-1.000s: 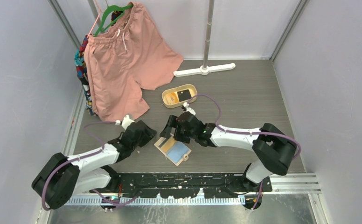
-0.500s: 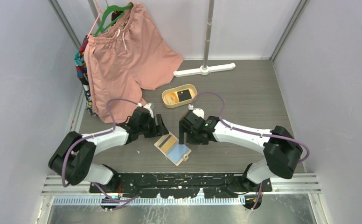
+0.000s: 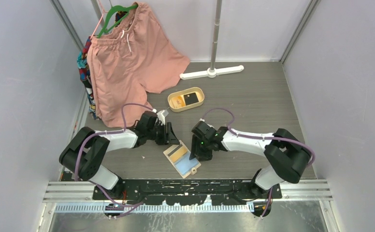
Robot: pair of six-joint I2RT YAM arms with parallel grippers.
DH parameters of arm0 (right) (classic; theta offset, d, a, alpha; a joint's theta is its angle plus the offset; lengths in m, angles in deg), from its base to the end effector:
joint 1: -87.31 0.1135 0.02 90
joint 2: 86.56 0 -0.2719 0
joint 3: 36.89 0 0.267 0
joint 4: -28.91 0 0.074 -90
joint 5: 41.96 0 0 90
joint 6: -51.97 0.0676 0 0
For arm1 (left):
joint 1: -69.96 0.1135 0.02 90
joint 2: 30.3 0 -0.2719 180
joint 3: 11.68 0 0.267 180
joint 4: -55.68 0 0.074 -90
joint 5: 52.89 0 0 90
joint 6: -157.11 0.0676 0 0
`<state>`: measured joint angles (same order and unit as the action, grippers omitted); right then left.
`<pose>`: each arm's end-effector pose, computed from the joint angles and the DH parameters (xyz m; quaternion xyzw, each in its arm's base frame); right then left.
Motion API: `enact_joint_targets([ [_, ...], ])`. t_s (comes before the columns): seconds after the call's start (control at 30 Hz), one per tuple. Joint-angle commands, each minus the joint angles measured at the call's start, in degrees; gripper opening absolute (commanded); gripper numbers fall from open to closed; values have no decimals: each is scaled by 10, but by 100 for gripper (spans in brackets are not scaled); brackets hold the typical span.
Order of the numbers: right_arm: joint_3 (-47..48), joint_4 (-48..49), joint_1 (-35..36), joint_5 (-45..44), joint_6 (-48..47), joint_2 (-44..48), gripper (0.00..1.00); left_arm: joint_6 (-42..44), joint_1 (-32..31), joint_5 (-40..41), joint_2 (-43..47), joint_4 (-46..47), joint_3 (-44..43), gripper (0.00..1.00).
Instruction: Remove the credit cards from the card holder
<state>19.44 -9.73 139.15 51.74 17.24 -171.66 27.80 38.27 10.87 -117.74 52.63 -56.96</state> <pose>0.1728 0.2269 0.1253 0.0230 0.9799 0.1763 0.0908 0.2401 -0.1834 0.1104 0.0265 0.9042 -0.3863 0.1802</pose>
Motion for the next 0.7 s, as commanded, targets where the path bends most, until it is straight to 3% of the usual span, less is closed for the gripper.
enact_joint_targets([
  [0.0,1,75,-1,67,24,-31,51,25,-1,-1,-14,-80,23,42],
  [0.23,-3,92,-5,76,25,-46,31,9,-1,-11,-28,-58,40,23],
  [0.4,5,110,-11,80,20,-72,2,7,-1,-25,-44,-49,37,8],
  [0.5,9,126,-16,82,18,-89,1,6,-1,-31,-51,-45,32,0],
  [0.67,27,149,-31,85,16,-116,1,5,-1,-30,-53,-43,27,0],
])
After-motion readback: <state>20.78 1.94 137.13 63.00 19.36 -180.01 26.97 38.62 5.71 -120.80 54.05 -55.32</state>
